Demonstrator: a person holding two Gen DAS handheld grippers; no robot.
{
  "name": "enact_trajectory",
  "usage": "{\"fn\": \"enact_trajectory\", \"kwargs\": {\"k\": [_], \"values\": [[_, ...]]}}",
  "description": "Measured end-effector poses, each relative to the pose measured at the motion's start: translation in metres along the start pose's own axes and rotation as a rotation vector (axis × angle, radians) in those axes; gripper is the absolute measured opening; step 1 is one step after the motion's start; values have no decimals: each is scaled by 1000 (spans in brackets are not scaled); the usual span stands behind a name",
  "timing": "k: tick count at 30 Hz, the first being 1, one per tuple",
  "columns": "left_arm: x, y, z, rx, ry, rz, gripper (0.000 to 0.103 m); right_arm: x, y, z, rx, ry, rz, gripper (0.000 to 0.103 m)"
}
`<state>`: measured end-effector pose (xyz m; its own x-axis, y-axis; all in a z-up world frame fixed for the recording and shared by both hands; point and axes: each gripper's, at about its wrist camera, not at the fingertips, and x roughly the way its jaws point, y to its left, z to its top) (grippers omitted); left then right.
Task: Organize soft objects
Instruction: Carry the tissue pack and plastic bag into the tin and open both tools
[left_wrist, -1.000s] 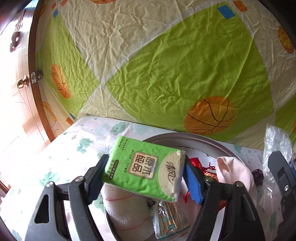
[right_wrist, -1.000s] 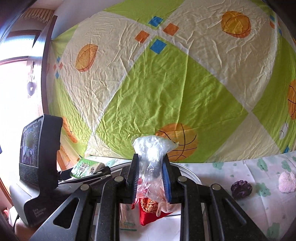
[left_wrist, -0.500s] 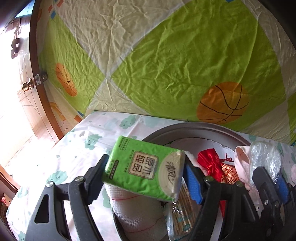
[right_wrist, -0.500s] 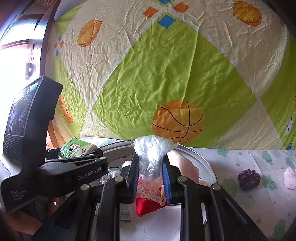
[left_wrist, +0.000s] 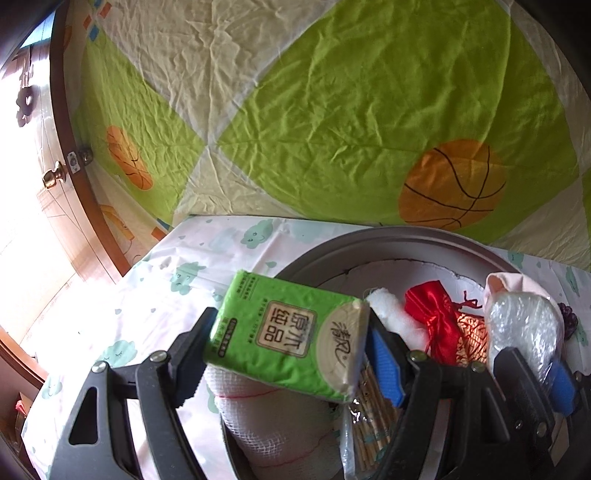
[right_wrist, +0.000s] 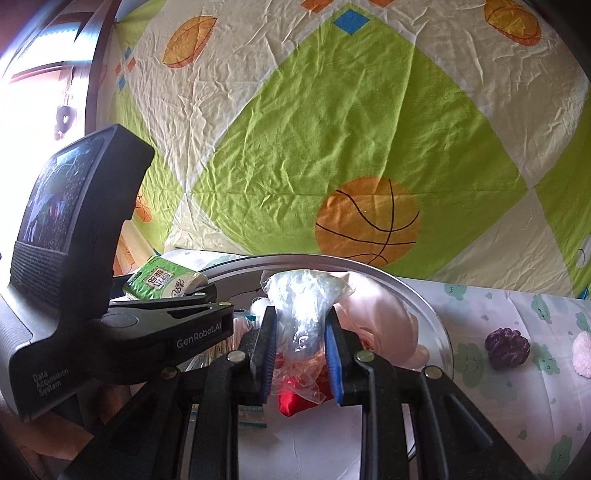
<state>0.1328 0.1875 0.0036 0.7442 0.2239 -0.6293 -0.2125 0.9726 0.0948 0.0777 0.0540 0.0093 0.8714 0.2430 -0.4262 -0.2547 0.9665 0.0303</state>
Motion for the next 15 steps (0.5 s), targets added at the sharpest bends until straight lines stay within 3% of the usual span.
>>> {"fn": "enact_trajectory", "kwargs": {"k": [10, 13, 15], "values": [[0, 0, 0, -2, -1, 0, 76, -3, -1, -1, -2, -2, 30, 31], [-1, 3, 1, -15, -3, -11, 80, -5, -5, 1, 15, -1, 59, 41], [-3, 5, 2, -27, -13, -15, 94, -11, -8, 2, 31, -25, 75, 53]]}}
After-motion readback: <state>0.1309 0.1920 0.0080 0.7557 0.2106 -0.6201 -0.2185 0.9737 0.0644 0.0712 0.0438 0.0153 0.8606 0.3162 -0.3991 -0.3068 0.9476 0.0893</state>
